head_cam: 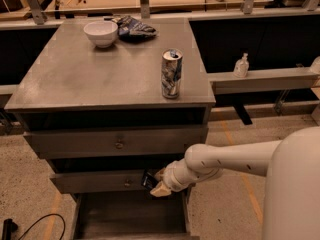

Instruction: Place rxbar blueberry into bottom drawer

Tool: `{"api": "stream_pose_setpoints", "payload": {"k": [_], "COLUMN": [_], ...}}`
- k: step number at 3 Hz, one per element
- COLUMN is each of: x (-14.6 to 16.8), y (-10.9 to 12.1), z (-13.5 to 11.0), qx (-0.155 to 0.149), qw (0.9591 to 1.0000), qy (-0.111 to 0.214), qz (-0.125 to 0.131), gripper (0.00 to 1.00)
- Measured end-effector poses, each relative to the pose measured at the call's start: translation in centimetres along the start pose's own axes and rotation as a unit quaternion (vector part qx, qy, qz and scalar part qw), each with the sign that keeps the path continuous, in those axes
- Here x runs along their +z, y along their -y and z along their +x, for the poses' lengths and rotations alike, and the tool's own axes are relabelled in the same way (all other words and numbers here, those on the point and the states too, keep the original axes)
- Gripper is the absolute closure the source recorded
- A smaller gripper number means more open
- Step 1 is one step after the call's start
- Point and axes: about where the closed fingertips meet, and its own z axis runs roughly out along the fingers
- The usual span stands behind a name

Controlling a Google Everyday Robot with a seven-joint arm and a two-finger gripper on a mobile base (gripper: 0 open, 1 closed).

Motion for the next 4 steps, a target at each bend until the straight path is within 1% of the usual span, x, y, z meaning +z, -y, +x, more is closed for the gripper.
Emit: {"api": "stream_pose_setpoints", "payload": {"k": [1, 2, 3, 4], "x": [0.0, 1.7, 3.9, 6.2], "y": [0.0, -0.5, -1.4, -1.4], "z": [0.0, 1.0, 2.8, 4.5], "qx": [0.000, 0.012, 0.040, 0.054], "qw": [1.0000, 0.9999, 0.9992, 0.9984], "qy": [0.000, -0.006, -0.008, -0.013], "qz": [0.000, -0.005, -0.008, 0.005], "gripper": [1.00, 1.00, 1.00, 1.00]}}
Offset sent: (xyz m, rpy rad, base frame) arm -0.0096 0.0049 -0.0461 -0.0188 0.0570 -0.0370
